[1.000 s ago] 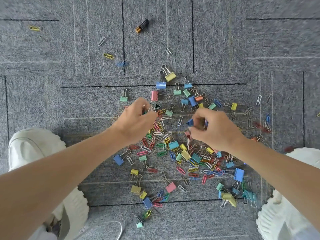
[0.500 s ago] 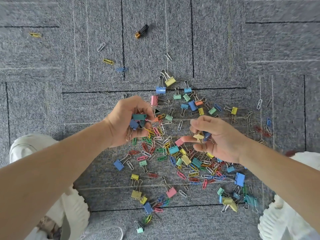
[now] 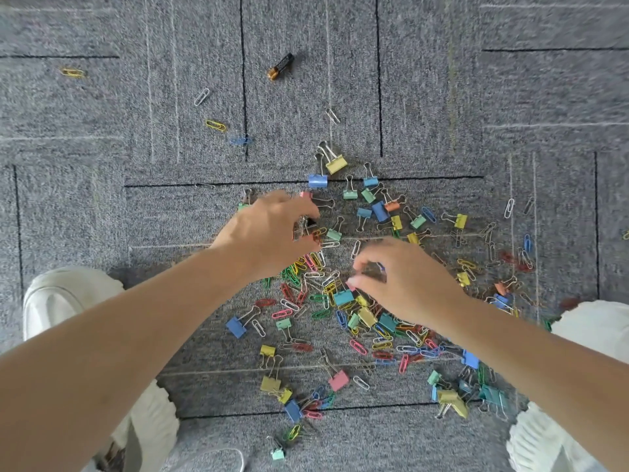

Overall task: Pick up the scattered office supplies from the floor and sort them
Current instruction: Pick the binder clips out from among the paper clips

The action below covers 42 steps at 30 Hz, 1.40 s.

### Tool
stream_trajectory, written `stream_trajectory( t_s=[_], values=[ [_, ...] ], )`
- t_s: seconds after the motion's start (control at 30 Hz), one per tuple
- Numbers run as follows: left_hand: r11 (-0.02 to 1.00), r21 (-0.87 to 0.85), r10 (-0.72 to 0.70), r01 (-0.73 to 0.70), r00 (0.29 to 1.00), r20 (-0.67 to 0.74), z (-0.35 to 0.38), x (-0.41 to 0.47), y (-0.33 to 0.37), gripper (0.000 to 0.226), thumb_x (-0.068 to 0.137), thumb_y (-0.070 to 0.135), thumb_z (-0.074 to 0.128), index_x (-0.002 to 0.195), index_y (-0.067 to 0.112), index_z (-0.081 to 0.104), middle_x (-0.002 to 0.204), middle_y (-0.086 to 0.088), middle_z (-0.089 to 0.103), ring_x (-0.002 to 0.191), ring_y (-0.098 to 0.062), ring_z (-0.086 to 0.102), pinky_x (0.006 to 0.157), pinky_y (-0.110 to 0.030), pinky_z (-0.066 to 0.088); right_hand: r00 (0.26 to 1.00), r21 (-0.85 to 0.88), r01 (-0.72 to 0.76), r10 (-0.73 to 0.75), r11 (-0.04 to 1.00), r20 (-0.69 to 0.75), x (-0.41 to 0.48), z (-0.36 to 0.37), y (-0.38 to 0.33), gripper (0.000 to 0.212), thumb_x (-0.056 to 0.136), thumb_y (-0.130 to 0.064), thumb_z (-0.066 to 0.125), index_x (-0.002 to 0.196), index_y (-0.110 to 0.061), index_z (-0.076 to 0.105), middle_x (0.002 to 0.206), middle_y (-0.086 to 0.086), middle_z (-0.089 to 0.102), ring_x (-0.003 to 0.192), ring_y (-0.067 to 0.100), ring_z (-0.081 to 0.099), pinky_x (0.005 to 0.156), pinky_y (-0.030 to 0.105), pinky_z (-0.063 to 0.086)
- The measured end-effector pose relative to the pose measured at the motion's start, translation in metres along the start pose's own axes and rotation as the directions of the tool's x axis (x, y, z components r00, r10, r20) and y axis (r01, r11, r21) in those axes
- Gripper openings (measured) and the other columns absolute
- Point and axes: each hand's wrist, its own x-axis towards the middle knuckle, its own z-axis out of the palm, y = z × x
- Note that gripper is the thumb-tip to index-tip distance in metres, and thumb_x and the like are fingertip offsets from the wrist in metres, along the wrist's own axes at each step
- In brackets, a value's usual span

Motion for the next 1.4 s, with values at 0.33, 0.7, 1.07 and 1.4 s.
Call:
stream_trajectory(
  t_s=[0.33,0.7,1.07,1.4],
  values=[
    [0.998,-0.055,-0.043,0.04,0.998,-0.053,0.007,0.006,-0.004,0.025,0.086,0.048,0.067,0.095,0.035,0.048,0.104,0.008,0.051,0.072,-0.013,0.057,0.068,-0.033,0.056,0.995,-0.164,-0.099,0.103,0.981,0.012,0.001,0.008,-0.01,0.038,0.086,-0.057,0.064,0.082,-0.023,0.049,0.088,-0.008,0.049,0.07,0.012,0.053,0.061,0.03,0.044],
    [0.911,-0.413,-0.012,0.002,1.0,-0.022,-0.001,0.004,-0.016,0.015,0.093,0.021,0.055,0.096,0.033,0.049,0.077,-0.004,0.058,0.05,-0.01,0.041,0.043,-0.02,0.036,0.995,0.539,-0.092,0.092,0.837,0.026,0.006,-0.03,0.005,0.01,0.086,0.0,0.058,0.087,-0.009,0.054,0.069,0.009,0.055,0.041,0.004,0.04,0.041,0.018,0.034],
    [0.972,-0.226,-0.092,0.061,0.987,-0.128,-0.012,0.019,0.0,0.029,0.091,0.051,0.061,0.088,0.022,0.063,0.072,0.002,0.061,0.05,-0.01,0.049,0.046,-0.023,0.043,0.917,0.147,-0.085,0.135,0.985,-0.375,0.026,-0.057,0.036,0.024,0.096,-0.035,0.062,0.115,-0.027,0.072,0.086,-0.002,0.062,0.051,0.001,0.043,0.044,0.012,0.029],
    [1.0,-0.014,-0.007,0.004,0.973,-0.231,-0.007,0.026,0.008,0.017,0.093,0.027,0.067,0.105,0.017,0.062,0.093,0.003,0.059,0.067,-0.008,0.056,0.059,-0.023,0.046,0.908,-0.211,-0.155,0.055,0.965,-0.415,0.028,-0.041,0.031,0.027,0.093,-0.044,0.062,0.115,-0.029,0.07,0.099,-0.006,0.061,0.073,0.019,0.065,0.048,0.021,0.038]
  ],
)
